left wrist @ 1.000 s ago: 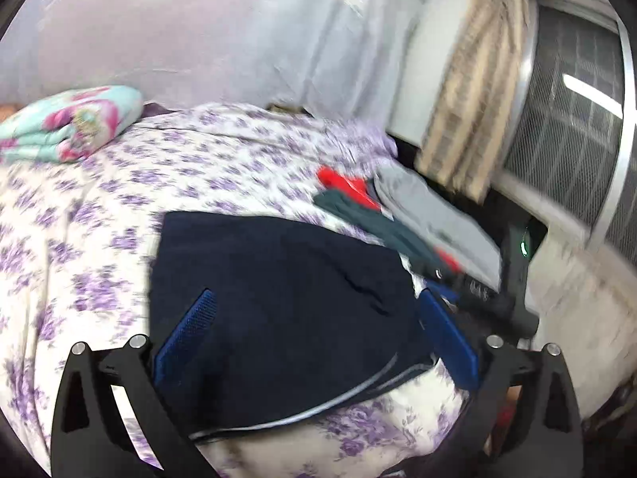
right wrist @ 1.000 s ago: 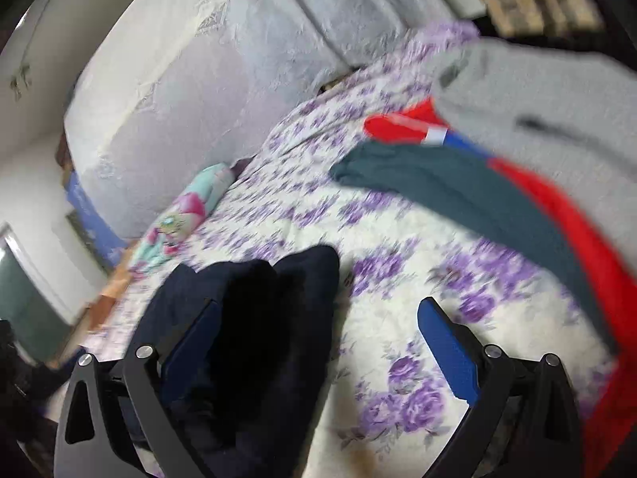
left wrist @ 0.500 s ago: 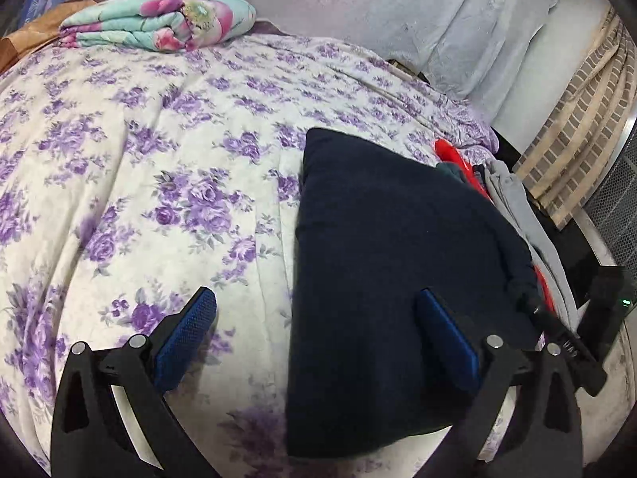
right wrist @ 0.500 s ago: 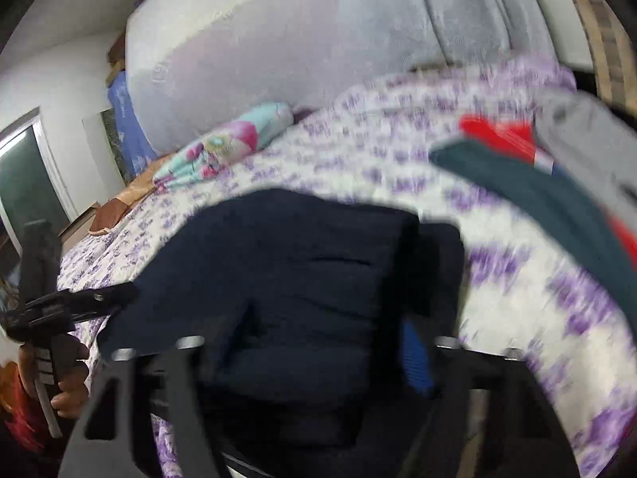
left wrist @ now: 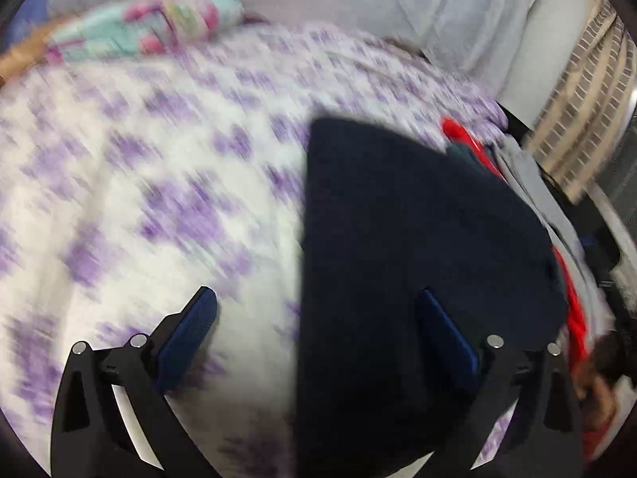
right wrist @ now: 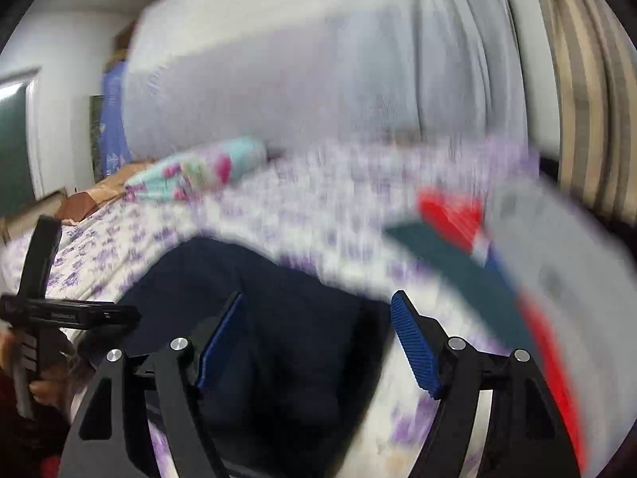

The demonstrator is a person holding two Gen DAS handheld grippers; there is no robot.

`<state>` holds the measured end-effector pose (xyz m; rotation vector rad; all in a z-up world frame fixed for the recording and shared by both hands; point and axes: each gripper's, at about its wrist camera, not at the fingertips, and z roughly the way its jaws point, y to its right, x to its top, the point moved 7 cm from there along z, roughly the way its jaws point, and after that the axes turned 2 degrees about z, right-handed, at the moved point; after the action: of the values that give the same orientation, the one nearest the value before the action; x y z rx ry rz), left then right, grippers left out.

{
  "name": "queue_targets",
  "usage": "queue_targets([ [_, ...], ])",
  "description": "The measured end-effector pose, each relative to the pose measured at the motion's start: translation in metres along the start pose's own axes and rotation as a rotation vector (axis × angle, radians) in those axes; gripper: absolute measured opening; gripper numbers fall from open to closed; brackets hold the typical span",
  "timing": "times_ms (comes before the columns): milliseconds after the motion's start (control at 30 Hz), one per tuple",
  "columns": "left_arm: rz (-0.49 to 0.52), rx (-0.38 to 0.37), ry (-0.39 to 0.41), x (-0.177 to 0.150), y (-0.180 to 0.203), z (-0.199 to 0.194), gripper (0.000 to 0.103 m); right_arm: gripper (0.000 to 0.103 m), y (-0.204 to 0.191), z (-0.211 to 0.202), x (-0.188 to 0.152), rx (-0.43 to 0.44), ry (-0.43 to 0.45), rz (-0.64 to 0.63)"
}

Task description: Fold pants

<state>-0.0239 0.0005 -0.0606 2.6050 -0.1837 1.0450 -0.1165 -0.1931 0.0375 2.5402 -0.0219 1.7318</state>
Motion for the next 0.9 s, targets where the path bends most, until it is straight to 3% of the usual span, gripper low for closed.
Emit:
queue_targets([
  [100,0.02,-0.015,0.077,0.017,0.008,-0.02,0.098,0.076,-0.026,0.018,0.015,0.094,-0.025,-0.026],
  [133,0.03,-0.027,0.06,0.018,0.011,-0.016,0.098,0.076,-0.032,0.037,0.007,0.13,-0.09,-0.018],
  [200,0.08,-0.025,-0.045,0.007,0.019,0.011,0.098,0.078,-0.037,0.078,-0.028,0.171,-0.294,-0.001],
  [233,0.1,-0.016,-0.114,-0.004,0.02,0.032,0.099,0.079,-0.036,0.091,-0.044,0.17,-0.348,-0.006],
  [267,0.07,-0.033,-0.138,-0.015,0.015,0.047,0.099,0.079,-0.034,0.092,-0.049,0.162,-0.335,-0.03],
  [367,0.067,-0.065,-0.112,-0.008,0.014,0.03,0.099,0.082,-0.025,0.052,-0.02,0.206,-0.235,0.035],
  [400,0.058,-0.084,-0.104,-0.006,0.012,0.027,0.099,0.094,-0.017,0.041,-0.013,0.212,-0.199,0.066],
  [467,0.038,-0.104,-0.109,-0.004,0.003,0.026,0.099,0.1,0.008,0.032,-0.006,0.202,-0.164,0.14],
  [600,-0.036,-0.199,-0.18,-0.001,-0.013,0.04,0.099,0.1,0.067,0.064,-0.049,0.234,-0.379,0.473],
  [667,-0.023,-0.222,-0.187,0.003,-0.008,0.044,0.098,0.1,0.07,0.088,-0.075,0.36,-0.492,0.658],
  [700,0.008,-0.246,-0.198,0.004,-0.001,0.047,0.098,0.1,0.072,0.097,-0.079,0.372,-0.498,0.691],
  [767,0.062,-0.263,-0.207,0.006,0.012,0.052,0.098,0.1,0.064,0.104,-0.071,0.378,-0.473,0.632],
  [833,0.147,-0.248,-0.205,0.008,0.027,0.06,0.098,0.1,0.047,0.122,-0.072,0.408,-0.518,0.573],
  [900,0.175,-0.258,-0.198,0.014,0.033,0.068,0.098,0.1,0.04,0.13,-0.071,0.411,-0.505,0.519],
])
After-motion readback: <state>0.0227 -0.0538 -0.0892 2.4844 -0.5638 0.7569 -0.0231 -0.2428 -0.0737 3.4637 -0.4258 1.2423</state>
